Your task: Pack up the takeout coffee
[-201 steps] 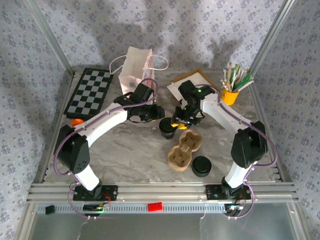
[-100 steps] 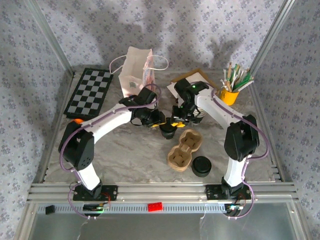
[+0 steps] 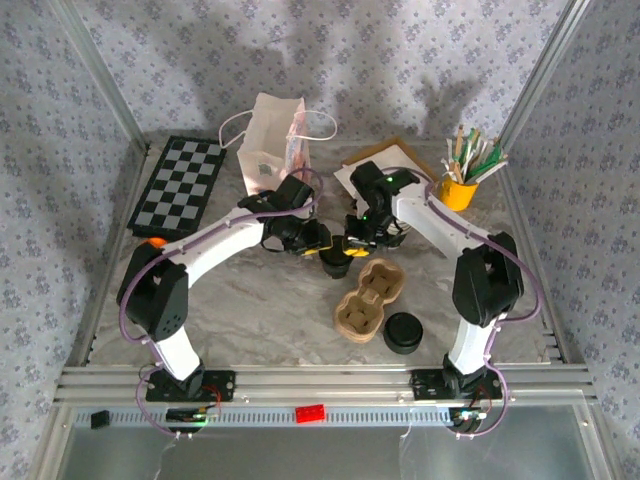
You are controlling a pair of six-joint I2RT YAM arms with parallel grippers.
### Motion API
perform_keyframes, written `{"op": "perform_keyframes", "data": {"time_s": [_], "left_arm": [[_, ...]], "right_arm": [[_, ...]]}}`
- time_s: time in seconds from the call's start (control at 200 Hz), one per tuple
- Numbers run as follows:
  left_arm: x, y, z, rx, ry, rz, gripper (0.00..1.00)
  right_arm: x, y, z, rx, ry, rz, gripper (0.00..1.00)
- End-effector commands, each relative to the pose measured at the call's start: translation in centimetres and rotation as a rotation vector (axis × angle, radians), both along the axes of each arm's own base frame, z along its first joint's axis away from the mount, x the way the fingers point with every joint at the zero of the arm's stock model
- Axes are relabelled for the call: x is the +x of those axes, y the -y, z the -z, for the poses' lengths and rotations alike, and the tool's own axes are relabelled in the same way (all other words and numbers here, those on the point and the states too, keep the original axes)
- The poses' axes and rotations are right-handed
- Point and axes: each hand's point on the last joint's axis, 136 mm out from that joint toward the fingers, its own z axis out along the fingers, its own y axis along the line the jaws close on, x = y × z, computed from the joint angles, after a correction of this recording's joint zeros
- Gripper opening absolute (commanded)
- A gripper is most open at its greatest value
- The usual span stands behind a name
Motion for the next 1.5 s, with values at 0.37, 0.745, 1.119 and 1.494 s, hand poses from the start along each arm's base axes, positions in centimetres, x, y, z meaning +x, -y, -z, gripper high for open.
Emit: {"op": "perform_keyframes", "data": {"time_s": [0.37, 0.745, 1.119, 1.494], "left_arm": [[1.3, -0.3, 0.4, 0.048, 0.024, 0.009, 0.36], [3.4, 1.2, -1.6, -0.016, 0.117, 0.052, 0.35], [3.4, -0.9, -3.3, -0.009, 0.144, -0.007, 0.40], [3.0, -1.3, -3.7, -0.008, 0.152, -0.010, 0.40]], "right_arm": [[-2.8, 0.6, 3.1, -0.077, -0.125, 0.075, 0.21], [-2.5, -1.5, -0.4, 0.017, -0.069, 0.138, 0.29], [-1.2, -0.5, -1.5, 0.003, -0.022, 0.108, 0.32], [-0.6, -0.4, 0.0, -0.042, -0.034, 0.076, 0.25]]}}
